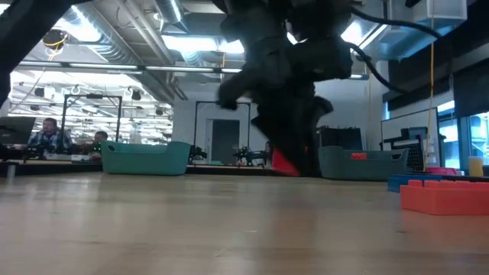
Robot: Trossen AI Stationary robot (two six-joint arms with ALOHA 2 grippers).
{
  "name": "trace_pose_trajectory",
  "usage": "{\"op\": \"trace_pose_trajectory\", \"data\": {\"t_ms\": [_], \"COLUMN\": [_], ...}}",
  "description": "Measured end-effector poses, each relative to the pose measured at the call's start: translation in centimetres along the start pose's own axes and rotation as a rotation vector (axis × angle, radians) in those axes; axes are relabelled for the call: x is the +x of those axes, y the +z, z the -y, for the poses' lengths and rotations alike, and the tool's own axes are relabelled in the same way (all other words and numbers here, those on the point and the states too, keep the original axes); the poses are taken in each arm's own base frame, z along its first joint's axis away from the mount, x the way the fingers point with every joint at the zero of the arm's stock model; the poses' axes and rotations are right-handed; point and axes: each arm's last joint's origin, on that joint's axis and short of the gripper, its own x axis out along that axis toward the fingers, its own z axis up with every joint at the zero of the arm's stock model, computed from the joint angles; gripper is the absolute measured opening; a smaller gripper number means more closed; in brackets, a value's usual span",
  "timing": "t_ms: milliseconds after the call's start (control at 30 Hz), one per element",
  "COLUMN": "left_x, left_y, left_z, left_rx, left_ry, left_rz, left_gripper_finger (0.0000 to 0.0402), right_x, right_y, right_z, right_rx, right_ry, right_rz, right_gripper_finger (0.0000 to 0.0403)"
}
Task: Sort & place blocks by color
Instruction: Put the orange game piece into the dark blue bin
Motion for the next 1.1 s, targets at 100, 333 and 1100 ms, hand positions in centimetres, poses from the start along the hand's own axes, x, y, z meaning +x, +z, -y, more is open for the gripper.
{"op": "trace_pose_trajectory", "data": {"t_ms": [100,333,1100], "left_x": [-1.8,-6.5,-16.7], "left_y": [-0.1,-1.1,-5.6], "left_z": [-2.8,-9.8,-22.6], "left_rx": [-0.073,-0.198,-0.234], "left_ry": [0.057,0.191,0.645], "left_rz": [0.01,0.104,0.48], "left_gripper_finger": [0.0084,0.0084,0.0084], "right_x": [0.0,0.0,0.3], "right_y": [0.0,0.0,0.1], "right_z": [0.0,0.0,1.6], "right_rx": [-0.001,-0.002,0.173], "right_ry": [0.0,-0.001,-0.27], "right_rz": [0.0,-0.001,0.154], "right_gripper_finger": [0.0123,0.0123,0.0123]}}
